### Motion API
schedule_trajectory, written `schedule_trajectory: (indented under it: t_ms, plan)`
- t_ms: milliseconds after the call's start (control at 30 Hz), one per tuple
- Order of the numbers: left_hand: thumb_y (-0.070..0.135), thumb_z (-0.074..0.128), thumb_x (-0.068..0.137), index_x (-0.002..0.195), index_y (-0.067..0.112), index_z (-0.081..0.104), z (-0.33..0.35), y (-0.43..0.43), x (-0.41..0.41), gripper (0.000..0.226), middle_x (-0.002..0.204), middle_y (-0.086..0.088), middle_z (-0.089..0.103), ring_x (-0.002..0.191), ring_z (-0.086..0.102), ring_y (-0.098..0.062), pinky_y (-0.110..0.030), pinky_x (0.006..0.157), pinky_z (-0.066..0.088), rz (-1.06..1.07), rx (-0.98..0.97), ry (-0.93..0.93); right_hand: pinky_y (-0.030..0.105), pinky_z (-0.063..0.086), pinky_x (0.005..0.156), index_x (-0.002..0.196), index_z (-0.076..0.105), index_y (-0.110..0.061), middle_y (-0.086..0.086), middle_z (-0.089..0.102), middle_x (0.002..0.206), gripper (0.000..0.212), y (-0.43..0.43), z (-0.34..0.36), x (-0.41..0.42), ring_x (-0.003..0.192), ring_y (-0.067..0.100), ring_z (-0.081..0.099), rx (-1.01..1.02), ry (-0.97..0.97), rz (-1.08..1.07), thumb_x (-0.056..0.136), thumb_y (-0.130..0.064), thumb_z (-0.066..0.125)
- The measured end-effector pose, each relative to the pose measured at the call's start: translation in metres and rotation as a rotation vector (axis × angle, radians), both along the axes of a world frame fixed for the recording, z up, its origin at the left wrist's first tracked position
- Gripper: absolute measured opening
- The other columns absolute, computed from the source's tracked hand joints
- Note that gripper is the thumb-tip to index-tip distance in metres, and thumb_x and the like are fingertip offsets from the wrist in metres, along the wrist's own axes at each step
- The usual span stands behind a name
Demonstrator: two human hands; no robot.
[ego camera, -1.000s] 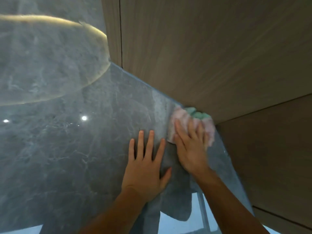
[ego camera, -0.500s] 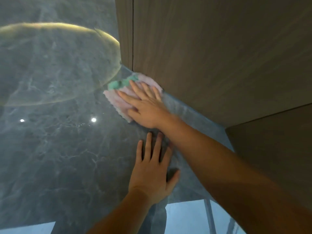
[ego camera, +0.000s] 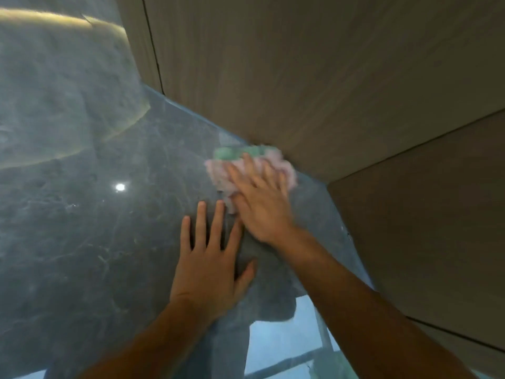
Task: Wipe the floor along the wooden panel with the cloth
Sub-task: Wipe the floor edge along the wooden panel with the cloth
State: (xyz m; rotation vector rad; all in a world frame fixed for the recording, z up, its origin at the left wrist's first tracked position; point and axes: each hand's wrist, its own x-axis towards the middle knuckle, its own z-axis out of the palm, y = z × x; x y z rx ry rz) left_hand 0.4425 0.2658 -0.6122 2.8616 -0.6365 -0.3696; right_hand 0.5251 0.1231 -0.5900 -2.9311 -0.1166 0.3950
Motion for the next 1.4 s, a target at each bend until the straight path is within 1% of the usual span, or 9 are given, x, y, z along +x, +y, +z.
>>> schedule_trajectory:
  t_ms: [167, 267, 333, 500, 700, 867, 1067, 1233, 1400]
  plan:
    - [0.064, 0.022, 0.089, 0.15, 0.013, 0.036, -0.004, 0.0, -0.002, 0.081, 0.156, -0.026, 0.036, 0.149, 0.016, -0.05, -0.065, 0.12, 0.009, -0.034, 0.046, 0.029, 0.055, 0.004, 0.118, 0.152, 0.017, -0.04, -0.001, 0.008, 0.166, 0.057, 0.112, 0.005, 0.097, 0.151, 0.033, 0.001, -0.023, 0.098, 0.467, 0.097, -0.04, 0.033]
    - [0.065, 0.004, 0.087, 0.155, 0.017, 0.027, -0.005, 0.001, -0.001, 0.086, 0.161, -0.022, 0.03, 0.152, 0.008, -0.047, -0.064, 0.121, 0.0, -0.05, 0.08, 0.03, 0.054, 0.0, 0.118, 0.15, 0.016, -0.047, -0.003, 0.003, 0.166, 0.056, 0.135, 0.01, 0.122, 0.151, 0.032, -0.004, -0.024, 0.157, 0.481, 0.096, -0.045, 0.03]
    - [0.066, 0.008, 0.088, 0.153, 0.018, 0.03, -0.003, 0.001, -0.002, 0.084, 0.162, -0.021, 0.028, 0.153, 0.009, -0.046, -0.063, 0.121, 0.007, -0.021, 0.049, 0.028, 0.052, 0.0, 0.119, 0.15, 0.018, -0.047, -0.002, 0.006, 0.166, 0.054, 0.11, 0.011, 0.112, 0.151, 0.03, -0.002, 0.031, 0.121, 0.464, 0.097, -0.049, 0.029]
    - [0.07, 0.025, 0.09, 0.155, 0.023, 0.026, -0.008, 0.001, -0.002, 0.08, 0.164, -0.019, 0.023, 0.153, 0.01, -0.044, -0.062, 0.121, 0.011, 0.011, 0.003, -0.056, 0.044, 0.012, 0.121, 0.149, 0.031, -0.039, 0.003, 0.023, 0.163, 0.053, -0.016, 0.003, 0.028, 0.15, 0.023, 0.018, 0.031, -0.035, 0.309, 0.096, -0.042, 0.039]
    - [0.071, 0.026, 0.089, 0.155, 0.023, 0.025, -0.012, 0.004, -0.004, 0.082, 0.165, -0.019, 0.018, 0.153, 0.005, -0.044, -0.063, 0.121, 0.009, 0.019, -0.02, -0.09, 0.048, 0.017, 0.12, 0.152, 0.016, -0.043, 0.001, 0.015, 0.165, 0.056, -0.098, 0.012, -0.072, 0.15, 0.022, 0.016, -0.093, 0.055, -0.06, 0.098, -0.046, 0.032]
    - [0.073, 0.024, 0.088, 0.156, 0.025, 0.018, -0.015, 0.006, -0.004, 0.084, 0.165, -0.019, 0.016, 0.152, 0.006, -0.045, -0.062, 0.12, 0.008, 0.004, -0.014, -0.104, 0.046, 0.01, 0.122, 0.153, 0.015, -0.038, 0.005, 0.012, 0.165, 0.056, -0.087, 0.015, -0.107, 0.151, 0.026, 0.012, -0.109, 0.078, -0.213, 0.1, -0.042, 0.031]
    - [0.069, 0.031, 0.087, 0.154, 0.023, 0.023, -0.011, 0.003, -0.006, 0.082, 0.163, -0.024, 0.02, 0.15, 0.01, -0.049, -0.064, 0.119, 0.009, 0.025, -0.04, -0.108, 0.048, 0.007, 0.122, 0.151, -0.005, -0.042, 0.008, 0.0, 0.166, 0.059, -0.093, 0.026, -0.187, 0.151, 0.031, 0.002, -0.15, 0.229, -0.371, 0.098, -0.05, 0.02]
    - [0.066, 0.037, 0.084, 0.153, 0.021, 0.027, -0.01, 0.002, -0.007, 0.083, 0.161, -0.025, 0.023, 0.149, 0.012, -0.05, -0.067, 0.118, 0.011, 0.039, -0.077, -0.12, 0.053, 0.015, 0.118, 0.151, 0.0, -0.043, 0.012, 0.005, 0.164, 0.062, -0.092, 0.04, -0.27, 0.147, 0.04, 0.01, -0.177, 0.321, -0.601, 0.095, -0.051, 0.027]
    - [0.066, 0.038, 0.085, 0.151, 0.02, 0.028, -0.014, 0.005, -0.003, 0.081, 0.159, -0.028, 0.024, 0.147, 0.016, -0.053, -0.071, 0.114, 0.015, 0.023, -0.068, -0.134, 0.059, 0.013, 0.117, 0.147, 0.003, -0.047, 0.009, 0.007, 0.164, 0.062, -0.088, 0.04, -0.287, 0.148, 0.043, 0.007, -0.05, 0.41, -0.692, 0.09, -0.053, 0.028]
